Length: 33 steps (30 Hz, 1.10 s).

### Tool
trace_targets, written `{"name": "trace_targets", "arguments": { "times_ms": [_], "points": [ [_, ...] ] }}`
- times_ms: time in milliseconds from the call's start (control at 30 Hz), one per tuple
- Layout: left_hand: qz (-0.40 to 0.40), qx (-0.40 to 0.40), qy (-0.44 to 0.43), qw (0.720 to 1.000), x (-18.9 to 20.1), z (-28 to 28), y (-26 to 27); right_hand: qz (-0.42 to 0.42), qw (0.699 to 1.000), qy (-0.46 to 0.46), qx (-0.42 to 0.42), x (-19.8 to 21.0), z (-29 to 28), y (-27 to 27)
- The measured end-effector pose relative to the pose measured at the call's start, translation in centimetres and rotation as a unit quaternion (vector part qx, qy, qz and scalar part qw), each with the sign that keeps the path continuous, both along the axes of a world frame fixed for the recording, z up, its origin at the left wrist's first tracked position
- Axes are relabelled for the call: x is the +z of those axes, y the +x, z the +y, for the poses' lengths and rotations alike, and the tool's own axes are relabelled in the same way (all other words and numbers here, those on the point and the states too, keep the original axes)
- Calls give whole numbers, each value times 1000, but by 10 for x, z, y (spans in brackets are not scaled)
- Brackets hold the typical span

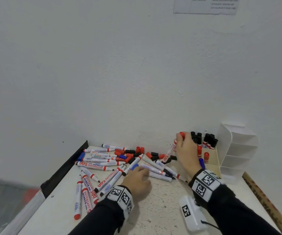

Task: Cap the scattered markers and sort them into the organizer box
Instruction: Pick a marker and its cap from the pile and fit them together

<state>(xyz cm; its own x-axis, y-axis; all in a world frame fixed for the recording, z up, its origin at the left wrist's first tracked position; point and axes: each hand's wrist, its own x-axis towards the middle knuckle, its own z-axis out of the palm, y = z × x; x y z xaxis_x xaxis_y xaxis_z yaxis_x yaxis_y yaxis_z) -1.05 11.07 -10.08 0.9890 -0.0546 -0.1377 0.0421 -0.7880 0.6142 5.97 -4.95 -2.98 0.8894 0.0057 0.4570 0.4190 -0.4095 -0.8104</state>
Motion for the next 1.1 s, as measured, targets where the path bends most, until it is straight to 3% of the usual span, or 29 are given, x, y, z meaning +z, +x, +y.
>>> {"name": "trace_targets", "arguments": {
  "times_ms": [200,333,533,700,867,967,1100],
  "points": [
    [1,-3,151,989,-3,-12,3,11,993,-2,-118,37,-55,12],
    [12,39,143,989,-2,-17,6,-12,985,4,-173,45,-85,19],
    [26,42,208,977,-3,-25,11,-2,983,-148,-105,25,-92,24],
    [38,44,249,967,-3,-32,10,42,978,-193,-63,6,-88,18],
    [53,73,209,974,-3,-33,7,40,973,-222,-54,6,-84,11],
    [33,91,140,985,0,-30,4,-39,962,-253,-98,14,-74,8],
    [7,137,27,990,9,-20,-2,-93,975,-191,-58,35,-43,-7]
  ]
}}
